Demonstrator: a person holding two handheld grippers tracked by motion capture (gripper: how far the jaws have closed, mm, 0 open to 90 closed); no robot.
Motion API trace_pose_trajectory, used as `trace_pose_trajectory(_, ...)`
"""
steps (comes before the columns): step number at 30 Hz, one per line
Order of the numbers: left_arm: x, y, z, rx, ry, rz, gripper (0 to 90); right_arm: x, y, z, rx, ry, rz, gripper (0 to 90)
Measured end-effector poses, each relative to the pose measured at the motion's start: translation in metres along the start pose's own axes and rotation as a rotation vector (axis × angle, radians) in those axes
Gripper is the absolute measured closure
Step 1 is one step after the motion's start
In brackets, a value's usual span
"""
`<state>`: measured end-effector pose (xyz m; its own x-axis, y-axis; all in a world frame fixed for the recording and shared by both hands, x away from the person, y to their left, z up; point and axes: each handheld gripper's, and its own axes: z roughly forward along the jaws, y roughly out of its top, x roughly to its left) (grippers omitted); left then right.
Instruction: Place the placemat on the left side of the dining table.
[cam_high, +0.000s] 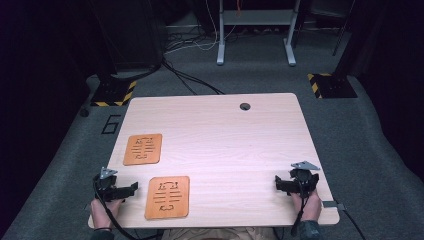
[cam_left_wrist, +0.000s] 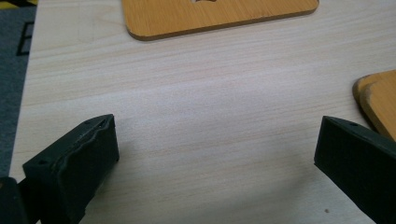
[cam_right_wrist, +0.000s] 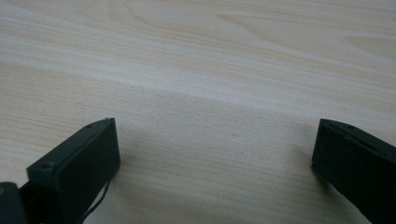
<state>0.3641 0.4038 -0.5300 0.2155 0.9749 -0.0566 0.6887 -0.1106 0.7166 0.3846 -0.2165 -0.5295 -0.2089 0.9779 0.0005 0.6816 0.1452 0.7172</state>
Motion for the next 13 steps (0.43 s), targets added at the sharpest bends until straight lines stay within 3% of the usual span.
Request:
trace_pose_trajectory(5, -0.0039, -0.0002, 0.0042, -0.009, 0.032, 0.035, 0.0, 0.0000, 0.0000, 0.0001, -0.001, 0.000, 0.000, 0.0)
trace_pose_trajectory(13, -0.0050, 0.0012, 0.0051, 0.000, 0.045, 0.021, 0.0, -0.0001, 0.0002, 0.0002, 0.000, 0.001, -0.002, 0.0)
